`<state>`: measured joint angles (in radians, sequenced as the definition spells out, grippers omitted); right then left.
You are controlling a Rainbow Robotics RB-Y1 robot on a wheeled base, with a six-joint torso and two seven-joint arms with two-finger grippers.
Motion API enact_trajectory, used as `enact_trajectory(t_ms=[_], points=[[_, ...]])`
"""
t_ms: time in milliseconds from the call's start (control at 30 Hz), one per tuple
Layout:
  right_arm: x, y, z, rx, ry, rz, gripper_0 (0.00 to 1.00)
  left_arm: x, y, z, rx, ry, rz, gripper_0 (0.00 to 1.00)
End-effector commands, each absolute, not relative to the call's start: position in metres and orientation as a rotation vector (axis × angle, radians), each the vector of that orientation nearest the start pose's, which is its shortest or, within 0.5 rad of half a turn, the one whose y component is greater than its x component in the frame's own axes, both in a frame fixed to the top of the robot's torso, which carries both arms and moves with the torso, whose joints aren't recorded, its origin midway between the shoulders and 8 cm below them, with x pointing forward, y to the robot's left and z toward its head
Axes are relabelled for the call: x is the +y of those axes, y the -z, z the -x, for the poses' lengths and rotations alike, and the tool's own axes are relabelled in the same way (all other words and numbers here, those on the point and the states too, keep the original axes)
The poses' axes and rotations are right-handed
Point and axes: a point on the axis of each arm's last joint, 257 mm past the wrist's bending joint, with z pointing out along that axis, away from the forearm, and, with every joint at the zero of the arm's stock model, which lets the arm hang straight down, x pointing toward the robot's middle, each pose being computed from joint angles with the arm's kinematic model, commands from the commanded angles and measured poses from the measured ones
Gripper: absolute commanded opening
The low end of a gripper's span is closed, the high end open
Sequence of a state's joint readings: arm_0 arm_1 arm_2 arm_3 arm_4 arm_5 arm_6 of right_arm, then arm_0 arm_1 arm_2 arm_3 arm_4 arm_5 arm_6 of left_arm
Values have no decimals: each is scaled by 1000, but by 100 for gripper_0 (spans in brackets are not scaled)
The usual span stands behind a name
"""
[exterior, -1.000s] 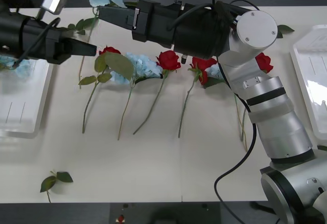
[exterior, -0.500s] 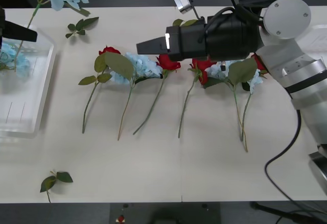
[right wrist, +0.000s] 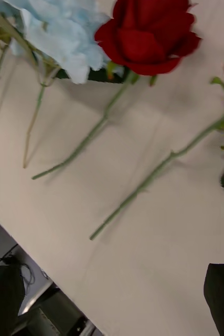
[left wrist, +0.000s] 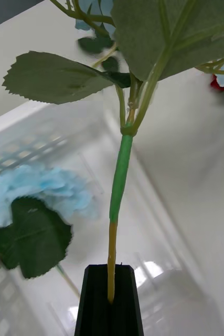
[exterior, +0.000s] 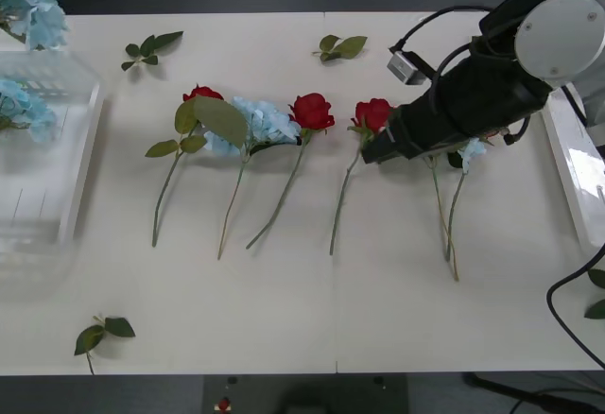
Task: Put the red flowers into the right box and the blue flowers into the left box
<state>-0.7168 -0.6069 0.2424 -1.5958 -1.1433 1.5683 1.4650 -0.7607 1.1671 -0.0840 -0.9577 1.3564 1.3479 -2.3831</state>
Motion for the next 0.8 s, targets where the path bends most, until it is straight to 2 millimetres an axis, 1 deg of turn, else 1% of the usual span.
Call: enact_trajectory(t_ms=[33, 67, 100, 133, 200, 333, 367, 400, 467, 567, 700, 800], points=[[-170, 170, -482, 2617, -428, 478, 100, 540, 67, -538, 2412, -118, -485, 0], [-176, 172, -482, 2619, -405, 460, 100, 545, 68, -536, 2424, -133, -473, 0], [-191, 179, -482, 2624, -350, 413, 100, 553, 73, -533, 2448, -161, -443, 0], [-196, 180, -482, 2618, -331, 397, 100, 557, 73, -532, 2457, -174, -429, 0], [-217, 186, -484, 2614, -265, 330, 100, 567, 81, -526, 2490, -202, -386, 0], [-245, 193, -492, 2606, -182, 198, 100, 587, 97, -513, 2550, -255, -294, 0], [-250, 193, -494, 2601, -162, 181, 100, 589, 98, -512, 2556, -261, -281, 0], [-258, 195, -498, 2589, -131, 159, 100, 591, 106, -510, 2573, -270, -262, 0], [-267, 198, -503, 2579, -102, 135, 100, 597, 116, -503, 2598, -279, -224, 0], [-275, 206, -509, 2578, -113, 90, 100, 599, 133, -496, 2629, -271, -202, 0], [-288, 216, -520, 2569, -107, 36, 100, 595, 154, -491, 2663, -257, -181, 0], [-295, 222, -527, 2565, -116, 5, 100, 596, 166, -489, 2684, -273, -136, 0]])
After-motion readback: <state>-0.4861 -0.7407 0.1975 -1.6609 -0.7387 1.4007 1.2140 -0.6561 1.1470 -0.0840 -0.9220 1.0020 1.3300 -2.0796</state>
